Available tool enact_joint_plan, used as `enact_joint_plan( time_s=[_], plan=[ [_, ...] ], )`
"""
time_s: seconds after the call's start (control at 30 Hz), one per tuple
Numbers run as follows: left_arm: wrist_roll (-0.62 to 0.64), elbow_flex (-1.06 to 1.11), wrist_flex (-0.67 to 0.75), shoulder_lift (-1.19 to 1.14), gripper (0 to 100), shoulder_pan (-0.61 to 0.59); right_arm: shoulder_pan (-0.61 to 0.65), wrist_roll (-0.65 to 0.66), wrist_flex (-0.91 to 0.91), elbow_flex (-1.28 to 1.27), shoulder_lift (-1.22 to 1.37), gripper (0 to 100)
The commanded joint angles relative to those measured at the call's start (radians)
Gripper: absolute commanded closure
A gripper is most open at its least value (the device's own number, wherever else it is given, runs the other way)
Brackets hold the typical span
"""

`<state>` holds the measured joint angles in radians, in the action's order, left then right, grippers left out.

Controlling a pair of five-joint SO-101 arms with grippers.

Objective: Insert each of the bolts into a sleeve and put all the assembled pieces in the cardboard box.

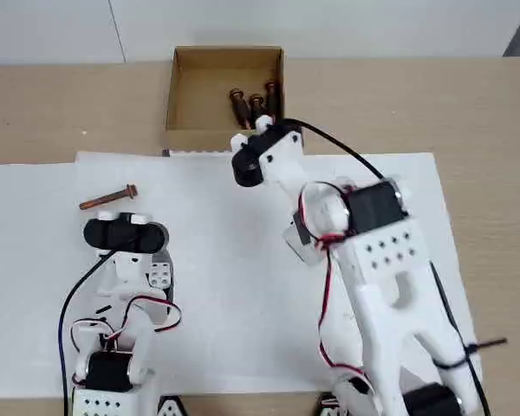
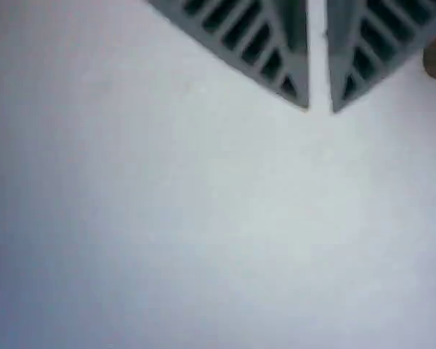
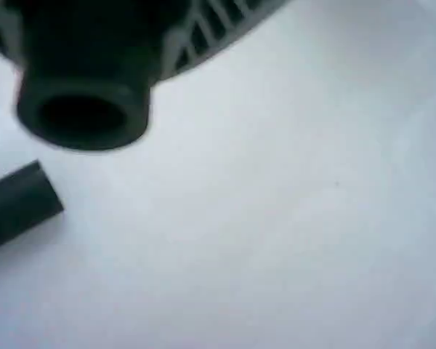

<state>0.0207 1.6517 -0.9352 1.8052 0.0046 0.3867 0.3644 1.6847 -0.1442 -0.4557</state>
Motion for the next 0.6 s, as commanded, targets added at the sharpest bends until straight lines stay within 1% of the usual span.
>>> enact_joint_plan(
  time_s=[0.0, 0.13, 0.23, 0.33, 0.43, 0.57],
  plan=[
    [-0.037, -0.117, -0.100, 0.005, 99, -0.006, -0.053, -0.023, 0.013, -0.040, -0.084, 99.2],
    [-0.063, -0.246, -0.218, 0.005, 99, -0.006, -0.104, -0.025, 0.010, -0.155, -0.153, 99.1],
    [-0.120, -0.305, -0.259, 0.003, 99, -0.006, -0.136, -0.025, 0.008, -0.224, -0.216, 99.1],
    [-0.141, -0.349, -0.293, -0.014, 99, -0.008, -0.156, -0.025, 0.008, -0.267, -0.277, 99.1],
    [-0.141, -0.426, -0.288, -0.100, 99, -0.049, -0.176, -0.025, 0.008, -0.310, -0.331, 99.1],
    [-0.143, -0.595, -0.279, -0.316, 99, -0.118, -0.206, -0.021, 0.008, -0.377, -0.397, 99.1]
  ],
)
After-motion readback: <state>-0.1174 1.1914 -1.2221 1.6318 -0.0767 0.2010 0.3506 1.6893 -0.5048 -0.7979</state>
